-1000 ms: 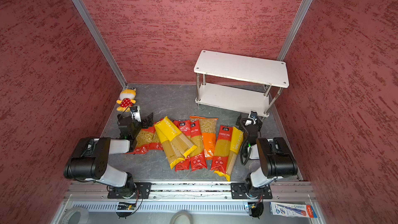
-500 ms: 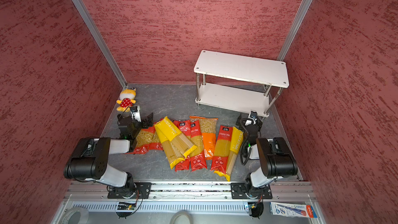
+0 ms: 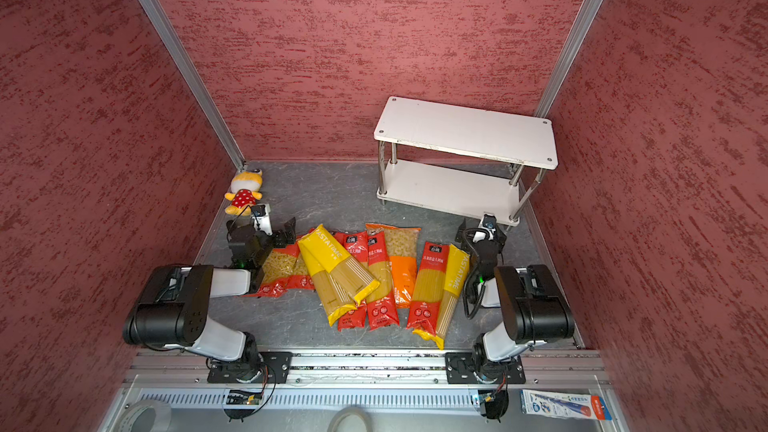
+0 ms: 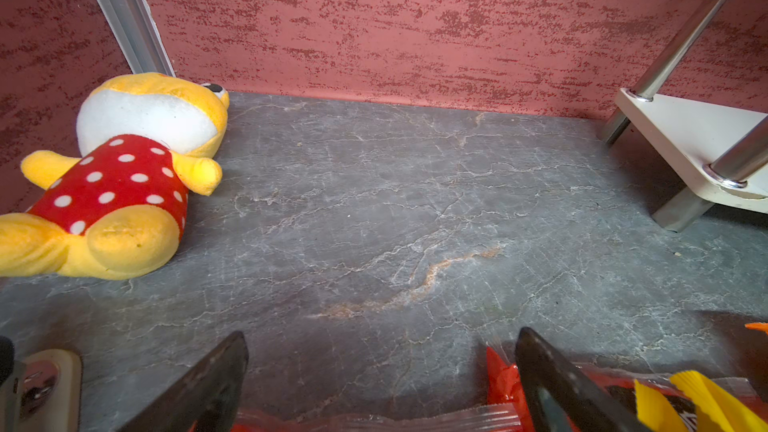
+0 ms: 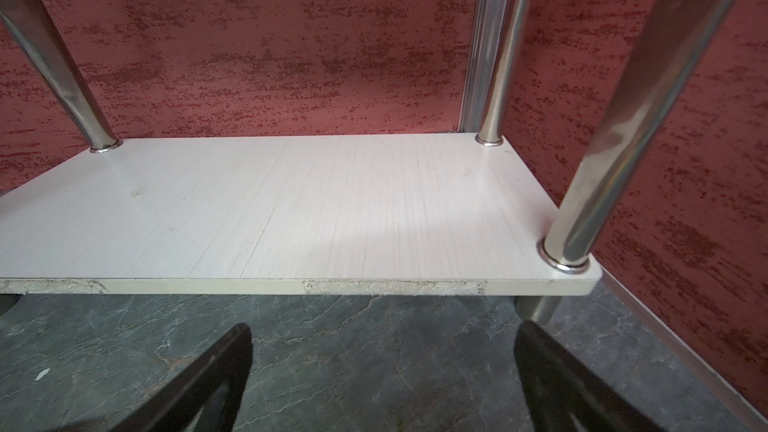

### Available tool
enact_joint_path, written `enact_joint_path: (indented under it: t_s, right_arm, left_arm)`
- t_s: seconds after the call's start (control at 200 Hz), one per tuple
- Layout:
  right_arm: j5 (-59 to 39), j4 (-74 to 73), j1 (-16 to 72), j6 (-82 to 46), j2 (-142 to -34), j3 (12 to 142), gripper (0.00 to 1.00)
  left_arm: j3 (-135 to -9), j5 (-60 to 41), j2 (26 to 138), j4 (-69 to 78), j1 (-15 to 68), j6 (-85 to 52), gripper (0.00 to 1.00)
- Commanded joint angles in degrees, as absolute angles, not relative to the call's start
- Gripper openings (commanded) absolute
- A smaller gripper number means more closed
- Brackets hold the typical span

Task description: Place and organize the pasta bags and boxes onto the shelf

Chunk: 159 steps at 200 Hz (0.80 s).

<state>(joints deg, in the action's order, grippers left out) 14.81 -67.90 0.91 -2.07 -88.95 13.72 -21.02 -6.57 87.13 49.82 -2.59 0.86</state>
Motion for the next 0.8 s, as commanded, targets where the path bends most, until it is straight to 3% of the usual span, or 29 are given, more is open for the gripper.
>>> enact_joint_path:
  t_s: [0.0,0.561,0.792]
  right_arm:
    - [16.17,-69.98,0.57,-1.58,-89.30,14.83,0.99]
    - [16.17,-70.38,0.56,-1.58,-89.32,14.64,0.99]
    - [18.11,-76.40,2.06,-0.22,-87.41,10.68,0.99]
  left_arm:
    - [-21.88,-7.29,87.85,50.80,-2.96,0.72,1.00]
    - [-22.06,-7.99,87.97,50.54,-3.77,0.04,1.00]
    - [-21.57,9.21,79.87,45.09,2.39,1.34,1.00]
